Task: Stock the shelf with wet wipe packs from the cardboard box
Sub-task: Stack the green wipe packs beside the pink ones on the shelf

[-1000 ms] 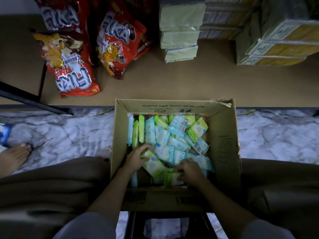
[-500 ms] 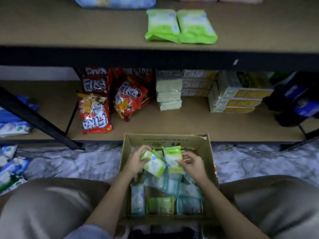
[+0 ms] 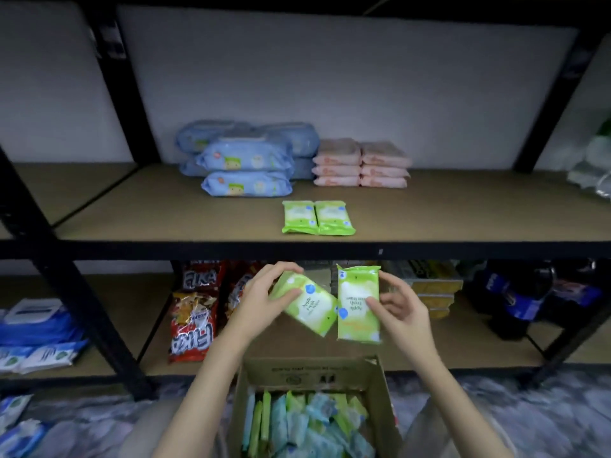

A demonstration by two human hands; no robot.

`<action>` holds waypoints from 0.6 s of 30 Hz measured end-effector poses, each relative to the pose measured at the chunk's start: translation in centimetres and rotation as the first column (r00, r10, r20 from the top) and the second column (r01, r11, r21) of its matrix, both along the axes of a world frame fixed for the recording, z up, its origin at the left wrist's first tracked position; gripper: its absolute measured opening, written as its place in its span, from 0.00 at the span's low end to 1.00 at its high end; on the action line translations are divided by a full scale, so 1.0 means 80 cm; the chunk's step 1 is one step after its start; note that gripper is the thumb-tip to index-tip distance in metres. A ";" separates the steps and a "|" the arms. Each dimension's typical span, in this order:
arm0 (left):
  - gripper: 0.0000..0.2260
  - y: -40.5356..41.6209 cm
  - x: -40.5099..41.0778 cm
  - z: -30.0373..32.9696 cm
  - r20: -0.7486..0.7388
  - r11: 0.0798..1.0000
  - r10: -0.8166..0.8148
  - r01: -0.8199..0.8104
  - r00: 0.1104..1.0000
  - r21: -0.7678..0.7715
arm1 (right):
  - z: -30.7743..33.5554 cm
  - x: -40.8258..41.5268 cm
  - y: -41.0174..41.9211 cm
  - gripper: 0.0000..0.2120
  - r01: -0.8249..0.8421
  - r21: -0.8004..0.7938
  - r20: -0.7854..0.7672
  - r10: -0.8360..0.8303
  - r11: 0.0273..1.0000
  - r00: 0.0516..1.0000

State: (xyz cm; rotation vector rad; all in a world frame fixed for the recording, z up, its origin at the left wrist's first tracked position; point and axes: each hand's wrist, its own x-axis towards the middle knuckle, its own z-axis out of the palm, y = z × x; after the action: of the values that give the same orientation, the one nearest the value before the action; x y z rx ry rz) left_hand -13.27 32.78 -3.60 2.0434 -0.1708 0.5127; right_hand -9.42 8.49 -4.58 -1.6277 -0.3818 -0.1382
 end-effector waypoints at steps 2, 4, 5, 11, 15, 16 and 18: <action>0.16 0.004 0.004 0.033 0.051 1.000 -0.004 0.004 0.999 0.001 | 0.026 0.006 0.000 0.20 -0.004 -0.001 0.062 0.004 1.000 0.998; 0.17 0.010 0.010 0.063 0.071 1.000 -0.011 0.012 0.997 -0.015 | 0.049 0.016 0.001 0.20 0.003 0.012 0.111 -0.004 1.000 0.994; 0.16 0.014 0.013 0.075 0.080 1.000 -0.015 0.017 0.997 -0.025 | 0.060 0.021 0.002 0.20 0.008 0.021 0.132 -0.011 1.000 0.991; 0.15 0.041 0.055 0.116 0.123 0.999 -0.006 0.012 0.992 -0.047 | 0.110 0.063 0.016 0.15 0.008 0.075 0.206 -0.023 0.997 0.978; 0.21 0.054 0.095 0.132 0.112 0.997 -0.014 0.022 0.994 -0.073 | 0.124 0.100 0.035 0.12 0.005 0.056 0.222 -0.017 0.998 0.975; 0.19 0.056 0.103 0.135 0.109 0.998 -0.013 0.020 0.994 -0.067 | 0.126 0.109 0.040 0.11 0.001 0.055 0.217 -0.013 0.998 0.976; 0.16 0.058 0.119 0.139 0.087 0.999 0.002 0.002 0.996 -0.045 | 0.126 0.126 0.050 0.11 -0.003 0.040 0.206 -0.005 0.999 0.979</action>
State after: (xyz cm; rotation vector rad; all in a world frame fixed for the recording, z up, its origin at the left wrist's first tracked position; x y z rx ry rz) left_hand -3.72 37.44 7.49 1.9781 -0.2100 0.6012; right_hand 0.66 12.51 5.51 -1.5784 -0.5338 -0.3154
